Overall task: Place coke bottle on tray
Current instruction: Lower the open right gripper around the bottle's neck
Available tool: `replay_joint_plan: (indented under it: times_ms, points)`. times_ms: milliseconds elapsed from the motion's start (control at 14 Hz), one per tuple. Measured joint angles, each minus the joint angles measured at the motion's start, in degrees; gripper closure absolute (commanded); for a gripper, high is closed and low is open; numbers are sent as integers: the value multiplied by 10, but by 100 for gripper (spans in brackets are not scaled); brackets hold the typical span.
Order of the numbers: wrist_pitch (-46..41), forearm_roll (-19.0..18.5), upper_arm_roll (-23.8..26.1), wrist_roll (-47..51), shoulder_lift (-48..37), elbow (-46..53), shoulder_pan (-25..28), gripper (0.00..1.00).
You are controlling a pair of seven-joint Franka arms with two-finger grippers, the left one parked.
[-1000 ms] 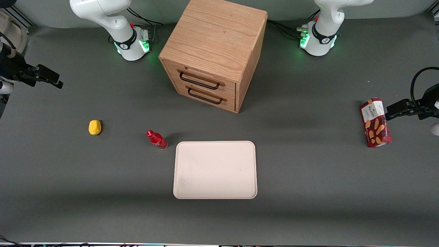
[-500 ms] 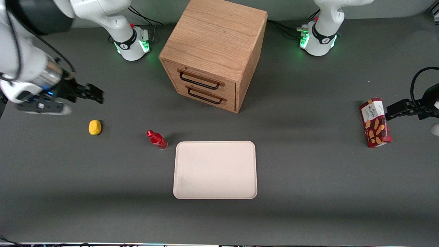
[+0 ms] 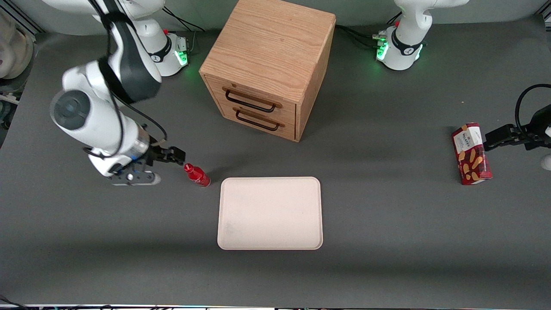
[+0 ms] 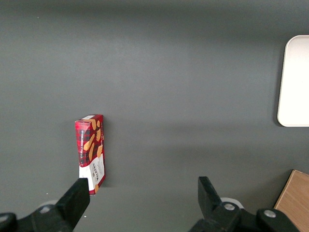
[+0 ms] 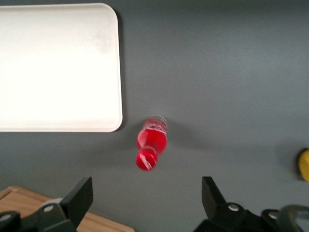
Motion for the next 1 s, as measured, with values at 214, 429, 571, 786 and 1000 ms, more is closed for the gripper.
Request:
replay_joint_plan:
  times_ms: [214,429,571,786,1000]
  points:
    - [41,0,2,5,42,-12,7,0]
    - [65,0,3,6,51,-35,9,0]
    - [78,0,3,6,50,-54,9,0]
    - [126,0,3,6,37,-99,9,0]
    - [147,-1,3,6,20,-132,11,0]
